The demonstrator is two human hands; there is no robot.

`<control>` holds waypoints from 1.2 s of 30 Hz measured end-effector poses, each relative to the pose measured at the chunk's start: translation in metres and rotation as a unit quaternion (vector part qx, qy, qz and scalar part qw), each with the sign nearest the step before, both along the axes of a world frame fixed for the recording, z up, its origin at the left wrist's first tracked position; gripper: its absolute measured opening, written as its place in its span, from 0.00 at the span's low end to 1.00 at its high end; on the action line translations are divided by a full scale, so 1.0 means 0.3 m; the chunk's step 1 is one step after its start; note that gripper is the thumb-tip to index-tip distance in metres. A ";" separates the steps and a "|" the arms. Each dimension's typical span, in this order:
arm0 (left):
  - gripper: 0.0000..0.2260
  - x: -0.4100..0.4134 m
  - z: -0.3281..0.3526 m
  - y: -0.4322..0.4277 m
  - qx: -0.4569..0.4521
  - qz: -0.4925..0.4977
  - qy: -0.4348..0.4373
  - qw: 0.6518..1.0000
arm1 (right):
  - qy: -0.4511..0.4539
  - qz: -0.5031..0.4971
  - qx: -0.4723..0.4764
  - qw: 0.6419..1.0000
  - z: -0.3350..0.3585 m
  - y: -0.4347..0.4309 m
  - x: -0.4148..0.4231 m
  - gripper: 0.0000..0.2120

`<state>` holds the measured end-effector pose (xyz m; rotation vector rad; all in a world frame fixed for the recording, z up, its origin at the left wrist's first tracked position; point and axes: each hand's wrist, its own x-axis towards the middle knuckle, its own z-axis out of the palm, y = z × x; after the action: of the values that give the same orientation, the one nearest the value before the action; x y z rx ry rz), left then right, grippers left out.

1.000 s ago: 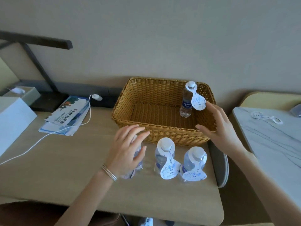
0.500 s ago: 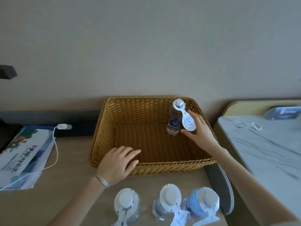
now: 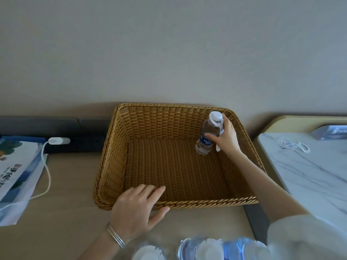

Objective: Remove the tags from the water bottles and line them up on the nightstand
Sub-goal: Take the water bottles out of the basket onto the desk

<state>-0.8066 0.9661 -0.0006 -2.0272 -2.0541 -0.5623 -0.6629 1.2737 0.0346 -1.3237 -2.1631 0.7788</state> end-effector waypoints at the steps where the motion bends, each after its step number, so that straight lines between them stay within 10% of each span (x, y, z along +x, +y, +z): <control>1: 0.24 0.000 -0.001 0.001 0.001 0.000 -0.003 1.000 | 0.014 -0.008 -0.008 1.000 -0.010 0.007 -0.013 0.44; 18: 0.21 -0.009 -0.015 0.016 0.011 0.004 0.002 1.000 | 0.065 -0.032 0.038 0.997 -0.023 -0.024 -0.043 0.39; 36: 0.26 -0.015 0.030 -0.182 -0.002 0.079 0.000 0.997 | 0.171 0.127 0.080 0.974 0.447 -0.472 0.058 0.36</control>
<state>-0.8113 0.9116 0.0085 -1.8461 -2.1914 -0.5276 -0.6457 1.1322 0.1686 -0.7758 -2.0828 0.8405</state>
